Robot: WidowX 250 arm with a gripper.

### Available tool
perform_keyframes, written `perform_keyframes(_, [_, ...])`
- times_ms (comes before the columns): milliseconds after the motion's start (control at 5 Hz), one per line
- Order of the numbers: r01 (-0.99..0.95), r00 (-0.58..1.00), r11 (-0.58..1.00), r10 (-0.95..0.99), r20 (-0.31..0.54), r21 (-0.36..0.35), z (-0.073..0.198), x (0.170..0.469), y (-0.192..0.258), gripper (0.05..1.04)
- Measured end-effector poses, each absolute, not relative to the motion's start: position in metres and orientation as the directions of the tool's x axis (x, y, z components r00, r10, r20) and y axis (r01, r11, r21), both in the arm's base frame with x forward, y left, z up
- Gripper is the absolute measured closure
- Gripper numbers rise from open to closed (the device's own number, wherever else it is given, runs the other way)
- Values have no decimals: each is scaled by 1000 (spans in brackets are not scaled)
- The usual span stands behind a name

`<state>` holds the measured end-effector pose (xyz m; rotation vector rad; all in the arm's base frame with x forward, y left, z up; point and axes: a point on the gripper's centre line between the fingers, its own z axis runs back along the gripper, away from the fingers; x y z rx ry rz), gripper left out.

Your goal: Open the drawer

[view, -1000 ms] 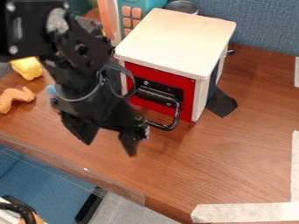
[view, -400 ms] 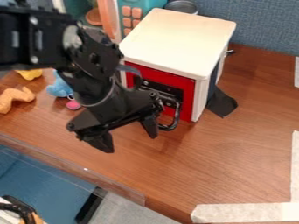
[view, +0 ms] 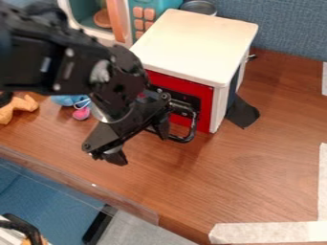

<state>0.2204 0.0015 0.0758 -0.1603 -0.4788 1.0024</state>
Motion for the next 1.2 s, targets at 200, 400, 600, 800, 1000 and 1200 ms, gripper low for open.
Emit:
perform_keyframes(200, [-791, 419, 499, 864, 281, -355, 71, 228, 4, 84])
perform_keyframes(400, [-801, 397, 471, 880, 260, -369, 70, 238, 10, 84])
perform_keyframes(600, [-825, 357, 424, 903, 237, -374, 67, 250, 20, 84])
perform_keyframes(800, [-833, 344, 411, 909, 234, -371, 64, 259, 25, 84])
perform_keyframes(1000, [-846, 330, 395, 915, 230, -358, 56, 268, 28, 84])
perform_keyframes(1200, [-863, 304, 368, 926, 225, -347, 49, 272, 29, 85])
